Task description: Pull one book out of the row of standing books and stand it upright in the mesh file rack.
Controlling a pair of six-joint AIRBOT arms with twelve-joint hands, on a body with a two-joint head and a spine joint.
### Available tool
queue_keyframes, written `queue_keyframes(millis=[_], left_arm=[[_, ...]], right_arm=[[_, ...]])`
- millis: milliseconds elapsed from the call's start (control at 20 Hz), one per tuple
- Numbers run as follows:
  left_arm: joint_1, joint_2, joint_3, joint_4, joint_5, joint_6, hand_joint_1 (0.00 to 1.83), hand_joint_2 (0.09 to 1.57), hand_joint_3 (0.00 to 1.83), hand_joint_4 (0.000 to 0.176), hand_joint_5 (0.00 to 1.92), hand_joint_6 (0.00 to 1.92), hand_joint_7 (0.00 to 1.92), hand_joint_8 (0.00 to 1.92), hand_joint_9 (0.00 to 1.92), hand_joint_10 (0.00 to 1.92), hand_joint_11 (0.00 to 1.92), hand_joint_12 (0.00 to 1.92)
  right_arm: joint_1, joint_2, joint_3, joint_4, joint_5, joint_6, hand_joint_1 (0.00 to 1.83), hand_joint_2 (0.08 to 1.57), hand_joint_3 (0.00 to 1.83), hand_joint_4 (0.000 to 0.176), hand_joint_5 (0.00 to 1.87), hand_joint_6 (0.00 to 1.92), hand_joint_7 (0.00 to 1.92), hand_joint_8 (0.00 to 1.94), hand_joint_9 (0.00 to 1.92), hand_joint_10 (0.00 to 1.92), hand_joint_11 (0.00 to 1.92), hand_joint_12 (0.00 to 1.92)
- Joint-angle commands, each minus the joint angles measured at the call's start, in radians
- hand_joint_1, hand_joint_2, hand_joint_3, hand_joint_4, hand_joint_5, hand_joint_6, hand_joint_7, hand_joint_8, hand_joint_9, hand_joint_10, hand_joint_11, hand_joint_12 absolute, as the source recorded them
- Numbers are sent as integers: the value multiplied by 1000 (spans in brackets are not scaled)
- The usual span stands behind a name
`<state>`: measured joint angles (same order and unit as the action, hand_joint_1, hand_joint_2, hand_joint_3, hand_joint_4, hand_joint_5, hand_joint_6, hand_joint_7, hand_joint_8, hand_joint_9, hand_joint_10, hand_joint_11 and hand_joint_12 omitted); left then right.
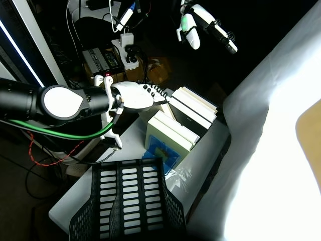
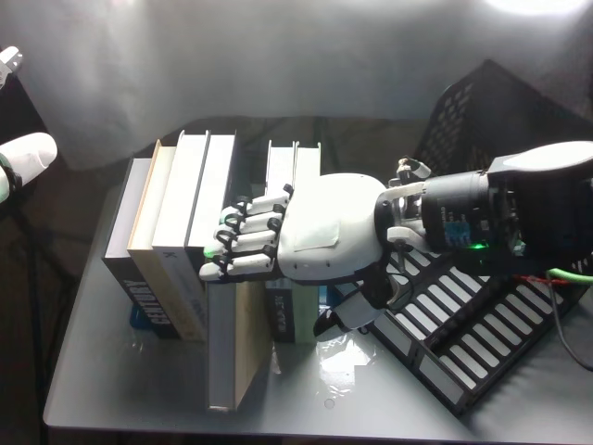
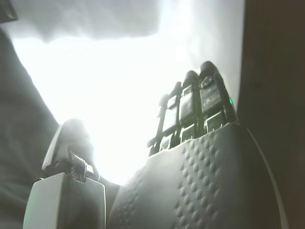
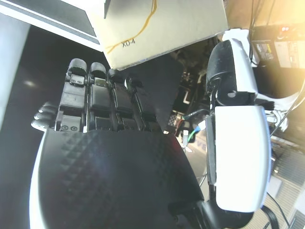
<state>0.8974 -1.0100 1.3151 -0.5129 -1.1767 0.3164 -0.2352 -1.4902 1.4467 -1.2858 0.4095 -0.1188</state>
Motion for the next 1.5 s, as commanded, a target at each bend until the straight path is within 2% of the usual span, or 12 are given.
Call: queue_keyframes(millis=[0,500,550,750,1000,1100,1200,1250,1300,1350,1400,1450], left_arm=[[-4,13,11,-11,-121,-5,363,1345,2,0,0,0,0,0,0,0,0,0],[3,21,-1,-15,-134,-5,354,1355,4,0,0,0,0,0,0,0,0,0],[4,21,-2,-15,-134,-5,364,1353,2,0,0,0,0,0,0,0,0,0],[10,25,-7,-21,-138,-5,347,1355,2,0,0,0,0,0,0,0,0,0],[20,30,-9,-38,-151,-5,294,1342,0,0,0,0,0,0,0,0,0,0],[29,35,-14,-49,-161,-5,292,1350,0,0,0,0,0,0,0,0,72,34],[35,38,-15,-57,-163,-5,288,1366,0,0,0,0,0,0,0,0,2,901],[38,39,-15,-59,-164,-5,316,1360,0,0,0,0,0,0,0,0,0,1103],[40,40,-15,-60,-166,-5,297,1374,0,0,0,0,0,0,0,0,0,788],[41,40,-15,-61,-166,-5,297,1374,0,0,0,0,0,0,0,0,0,788],[43,41,-15,-64,-167,-5,227,1389,11,0,0,0,0,0,0,0,0,190],[47,42,-15,-67,-170,-5,207,1375,5,0,0,0,0,0,0,0,0,37]], right_arm=[[16,1,1,15,44,2,768,1057,0,0,0,0,0,0,0,0,0,0],[55,56,-49,-87,27,72,766,1064,0,0,0,0,0,0,0,0,36,22],[62,73,-62,-90,28,72,770,1060,0,0,0,0,0,0,0,0,6,295],[90,117,-103,-110,36,72,785,1059,0,0,0,0,0,0,0,0,0,298],[123,91,-94,-113,52,71,805,1059,0,0,0,0,0,0,11,7,0,680],[123,61,-81,-114,53,67,779,1082,8,0,0,0,0,0,0,0,0,125],[123,35,-66,-121,52,67,812,1090,7,0,0,0,0,0,0,0,0,180],[121,23,-58,-126,51,67,827,1089,5,0,0,0,0,0,0,0,0,195],[119,11,-50,-133,49,67,843,1093,4,0,0,0,0,0,0,0,0,378],[118,2,-47,-142,47,67,843,1093,4,0,0,0,0,0,0,0,0,378],[117,-2,-45,-149,46,67,835,1093,2,0,0,0,0,0,0,0,0,376],[112,-8,-41,-154,46,67,813,1095,2,0,0,0,0,0,0,0,0,341]])
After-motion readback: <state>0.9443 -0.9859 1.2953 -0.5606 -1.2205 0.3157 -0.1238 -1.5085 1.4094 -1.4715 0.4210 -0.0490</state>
